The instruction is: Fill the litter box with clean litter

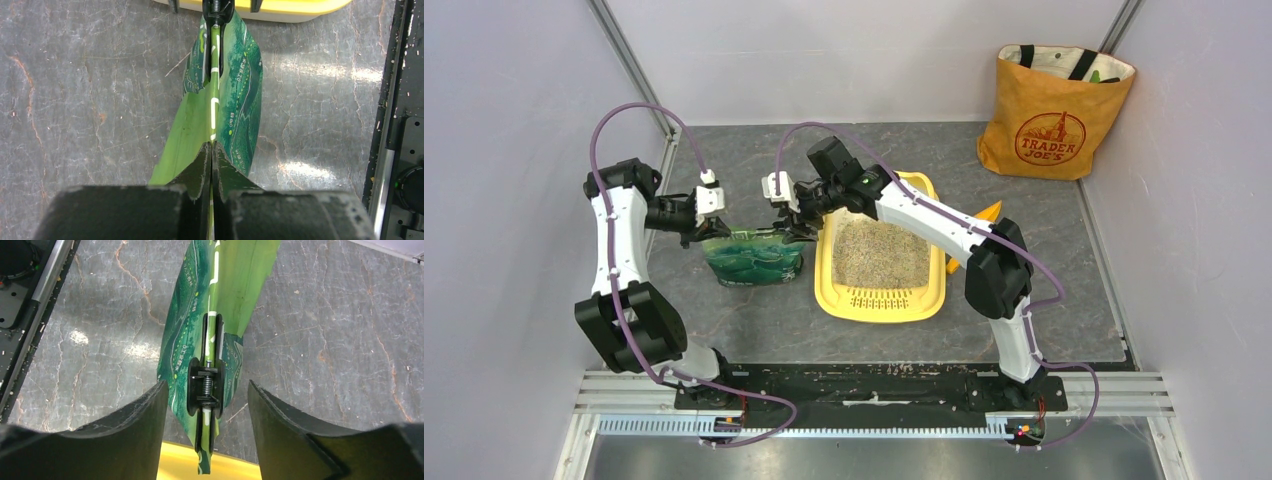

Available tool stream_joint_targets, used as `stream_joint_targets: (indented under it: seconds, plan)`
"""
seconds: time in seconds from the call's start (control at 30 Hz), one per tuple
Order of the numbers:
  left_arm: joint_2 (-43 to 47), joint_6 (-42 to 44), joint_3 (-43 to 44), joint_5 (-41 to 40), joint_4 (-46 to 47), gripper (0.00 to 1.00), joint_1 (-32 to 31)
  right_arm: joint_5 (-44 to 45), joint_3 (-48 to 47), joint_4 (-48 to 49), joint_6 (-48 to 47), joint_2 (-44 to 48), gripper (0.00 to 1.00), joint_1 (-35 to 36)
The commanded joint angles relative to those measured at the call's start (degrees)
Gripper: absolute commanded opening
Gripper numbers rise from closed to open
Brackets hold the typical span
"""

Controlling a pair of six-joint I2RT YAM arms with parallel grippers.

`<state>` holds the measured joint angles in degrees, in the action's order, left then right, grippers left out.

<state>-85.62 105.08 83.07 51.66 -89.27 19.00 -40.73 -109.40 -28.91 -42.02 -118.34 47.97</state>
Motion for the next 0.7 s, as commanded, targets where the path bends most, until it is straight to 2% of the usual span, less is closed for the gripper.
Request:
stream_joint_targets:
  seconds: [0.0, 0.07, 0.13, 0.3, 0.4, 0.47, 0.53, 0.6, 0.67]
  plan:
    - [0.4, -0.5, 0.5, 2.9, -2.0, 0.02, 0.1, -0.1, -1.6, 2.2, 4.0, 2.2, 0.71, 0.3]
    - [0.7, -0.8, 0.3, 2.9, -1.7, 0.02, 0.1, 0.7, -1.3, 4.0, 6.1, 3.5, 0.83, 0.3]
    - [1.2, -3.3, 0.3, 3.2, -0.2, 0.05, 0.1, 1.5, -1.3, 5.1, 8.1, 4.6, 0.90, 0.3]
    - [3.1, -9.9, 0.3, 3.5, 4.9, 0.12, 0.0, 3.9, -2.3, 6.9, 14.2, 7.2, 0.95, -0.4]
    - [4.3, -12.4, 0.6, 3.3, 6.1, 0.42, 0.0, 4.8, -3.0, 8.0, 18.8, 8.9, 0.97, -1.8]
    - [5.1, -14.6, 1.1, 3.2, 7.2, 0.53, 0.0, 5.5, -3.3, 8.2, 21.3, 10.4, 0.97, -2.9]
    - [6.0, -18.1, 1.9, 3.5, 8.9, 0.59, 0.0, 5.9, -2.9, 8.2, 23.5, 12.2, 0.97, -4.5]
    - [6.9, -21.7, 3.0, 4.2, 10.8, 0.80, 0.0, 6.7, -2.3, 8.3, 26.0, 14.4, 0.97, -6.2]
    - [7.6, -30.0, 4.7, 4.8, 15.3, 0.84, -0.1, 8.0, -1.2, 8.3, 28.4, 16.8, 0.97, -8.3]
